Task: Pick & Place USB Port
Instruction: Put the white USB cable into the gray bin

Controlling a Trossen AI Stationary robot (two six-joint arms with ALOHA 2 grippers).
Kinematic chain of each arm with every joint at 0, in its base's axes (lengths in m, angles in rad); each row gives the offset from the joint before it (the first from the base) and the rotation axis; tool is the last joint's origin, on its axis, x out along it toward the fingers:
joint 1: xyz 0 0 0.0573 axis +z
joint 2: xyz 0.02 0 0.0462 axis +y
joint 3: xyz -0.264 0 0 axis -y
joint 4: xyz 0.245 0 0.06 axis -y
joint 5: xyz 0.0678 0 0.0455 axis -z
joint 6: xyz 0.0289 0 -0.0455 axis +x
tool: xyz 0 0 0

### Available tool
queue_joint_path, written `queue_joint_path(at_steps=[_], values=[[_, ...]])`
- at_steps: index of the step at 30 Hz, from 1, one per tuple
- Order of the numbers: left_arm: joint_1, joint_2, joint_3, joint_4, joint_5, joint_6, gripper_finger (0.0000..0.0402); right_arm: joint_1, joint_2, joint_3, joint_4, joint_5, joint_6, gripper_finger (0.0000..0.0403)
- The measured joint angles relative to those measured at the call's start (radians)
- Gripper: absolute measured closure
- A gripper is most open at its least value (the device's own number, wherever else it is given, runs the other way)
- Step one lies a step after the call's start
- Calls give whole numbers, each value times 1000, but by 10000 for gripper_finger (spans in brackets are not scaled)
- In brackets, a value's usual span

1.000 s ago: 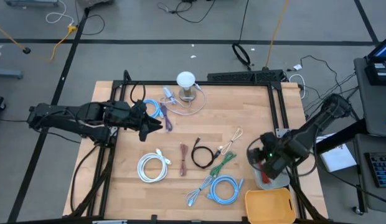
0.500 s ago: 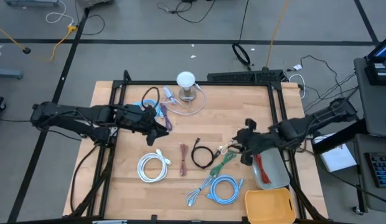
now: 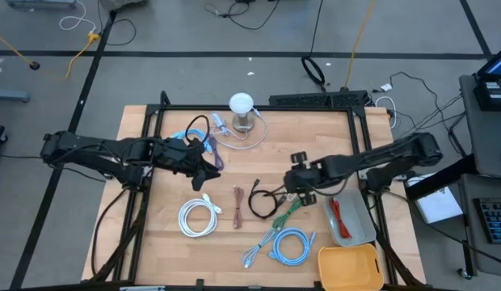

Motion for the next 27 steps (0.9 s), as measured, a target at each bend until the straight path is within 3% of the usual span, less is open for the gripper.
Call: queue_joint_path(at_steps=[9, 27], values=[[-28, -9, 0, 1, -39, -14, 256, -27, 78, -9, -96, -68, -85, 264], [-37, -8, 0, -1, -71, -11, 257, -28, 76, -186, 104, -66, -93, 264]])
